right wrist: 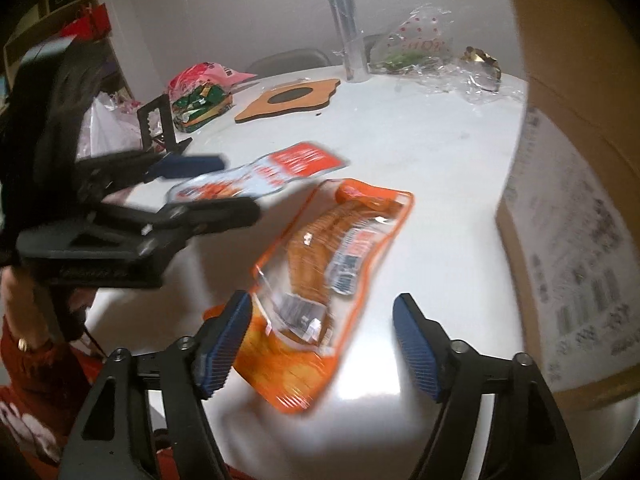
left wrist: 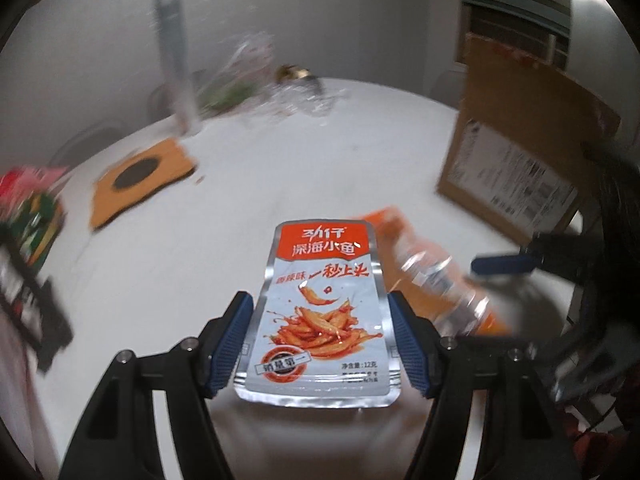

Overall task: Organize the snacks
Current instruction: 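Grasp the silver squid pouch with the left gripper while the right gripper grasps the orange pouch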

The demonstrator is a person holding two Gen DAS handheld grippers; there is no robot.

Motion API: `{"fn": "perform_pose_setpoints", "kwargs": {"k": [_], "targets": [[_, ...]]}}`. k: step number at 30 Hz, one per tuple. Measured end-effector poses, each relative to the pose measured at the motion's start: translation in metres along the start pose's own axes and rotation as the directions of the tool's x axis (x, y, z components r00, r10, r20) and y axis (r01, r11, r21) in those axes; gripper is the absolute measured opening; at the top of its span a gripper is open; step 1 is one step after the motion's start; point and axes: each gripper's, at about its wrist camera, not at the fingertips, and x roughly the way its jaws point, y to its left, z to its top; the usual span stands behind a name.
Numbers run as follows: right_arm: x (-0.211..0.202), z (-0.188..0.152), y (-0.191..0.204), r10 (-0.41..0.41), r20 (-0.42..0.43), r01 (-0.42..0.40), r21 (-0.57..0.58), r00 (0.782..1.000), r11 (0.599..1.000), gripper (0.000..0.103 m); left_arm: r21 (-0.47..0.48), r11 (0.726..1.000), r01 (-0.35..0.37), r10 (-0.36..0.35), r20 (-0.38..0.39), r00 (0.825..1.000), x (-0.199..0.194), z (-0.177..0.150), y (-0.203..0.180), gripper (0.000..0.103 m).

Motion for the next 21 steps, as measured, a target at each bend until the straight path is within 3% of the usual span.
{"fn": "perform_pose_setpoints", "kwargs": {"k": [6,13,14,16,21], "targets": [[0.024,0.012,0.017,-0.061,-0.024,0.060,-0.031,0.998,0.998,0.080,-0.068,0.997,-0.044,0.041,-0.042,0.998,0.003,-0.037,0.021,0.066],[0.047,0.025,0.023,-0.144,-0.036,0.142,-0.056,0.989,0.988,0.080,-0.089,0.996,-0.029,0.026,-0.036,0.999,0.008,-0.046,0.026,0.066],[0.050,0.026,0.025,-0.159,-0.037,0.157,-0.070,0.987,0.985,0.078,-0.090,0.996,-0.028,0.025,-0.035,0.999,0.008,-0.045,0.026,0.066],[0.052,0.027,0.027,-0.188,-0.030,0.185,-0.091,0.982,0.979,0.065,-0.095,0.995,-0.025,0.023,-0.030,0.999,0.008,-0.045,0.027,0.066],[0.047,0.025,0.024,-0.193,-0.010,0.191,-0.116,0.981,0.975,0.058,-0.109,0.994,-0.027,0.026,-0.016,1.000,0.006,-0.046,0.029,0.066]]}}
